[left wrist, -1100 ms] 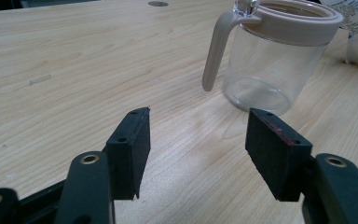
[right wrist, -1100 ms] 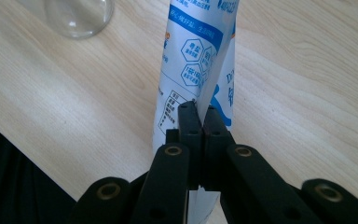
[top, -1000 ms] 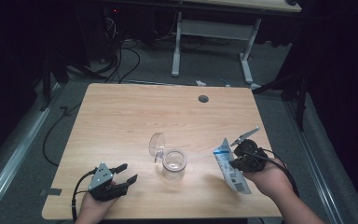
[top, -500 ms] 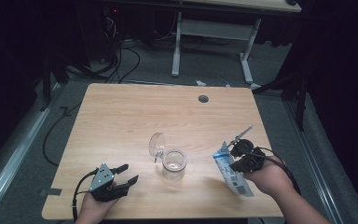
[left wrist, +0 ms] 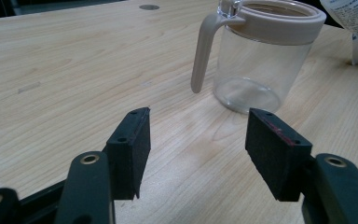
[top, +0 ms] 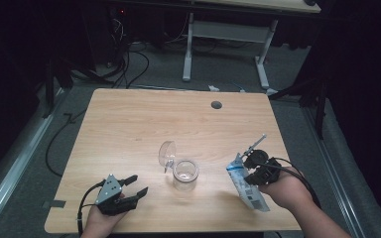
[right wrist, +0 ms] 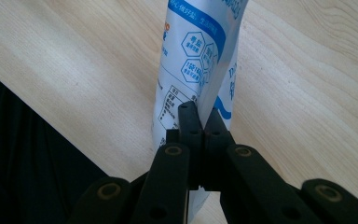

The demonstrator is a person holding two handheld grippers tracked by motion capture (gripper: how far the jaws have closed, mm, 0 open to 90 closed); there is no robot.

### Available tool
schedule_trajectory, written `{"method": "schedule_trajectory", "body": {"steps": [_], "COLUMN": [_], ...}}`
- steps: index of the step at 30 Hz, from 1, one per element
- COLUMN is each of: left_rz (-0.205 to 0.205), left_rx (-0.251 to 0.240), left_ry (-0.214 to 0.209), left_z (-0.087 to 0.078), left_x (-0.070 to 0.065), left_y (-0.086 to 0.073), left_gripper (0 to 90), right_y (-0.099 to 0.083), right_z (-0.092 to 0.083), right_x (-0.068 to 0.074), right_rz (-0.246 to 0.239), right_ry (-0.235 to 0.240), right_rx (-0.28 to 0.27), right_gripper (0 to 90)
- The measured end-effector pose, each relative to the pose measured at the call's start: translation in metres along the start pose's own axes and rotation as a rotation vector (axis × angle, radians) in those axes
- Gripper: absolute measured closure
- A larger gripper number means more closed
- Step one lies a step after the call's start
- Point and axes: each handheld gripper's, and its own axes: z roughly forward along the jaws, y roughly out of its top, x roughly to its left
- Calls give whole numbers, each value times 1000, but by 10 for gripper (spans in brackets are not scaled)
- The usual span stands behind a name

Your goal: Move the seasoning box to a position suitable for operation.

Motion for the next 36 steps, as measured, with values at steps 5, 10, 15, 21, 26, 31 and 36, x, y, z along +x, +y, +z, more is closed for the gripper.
{"method": "schedule_trajectory", "body": {"steps": [5,10,15,21,26,31,36], "left_rz": [10,20,14,16,2,24,-3], "left_rx": [5,23,31,41,72,84,92], "left_ry": [-19,-48,-74,-101,-143,-182,-217], "left_z": [-1,0,1,4,9,15,24], "left_x": [-6,-14,-22,-33,-49,-65,-82], "left_y": [-2,-6,-10,-15,-24,-32,-38], "left_gripper": [407,406,406,406,406,403,383], "right_y": [-2,-1,3,10,16,22,28], "right_z": [-4,-12,-19,-21,-21,-23,-24], "right_x": [2,5,7,15,22,29,32], "right_rz": [-2,14,7,-6,-8,-15,-40], "right_ry": [-3,-3,3,8,20,24,28], "right_rx": [3,17,24,28,18,18,10], "right_gripper": [899,899,899,899,899,899,899]}}
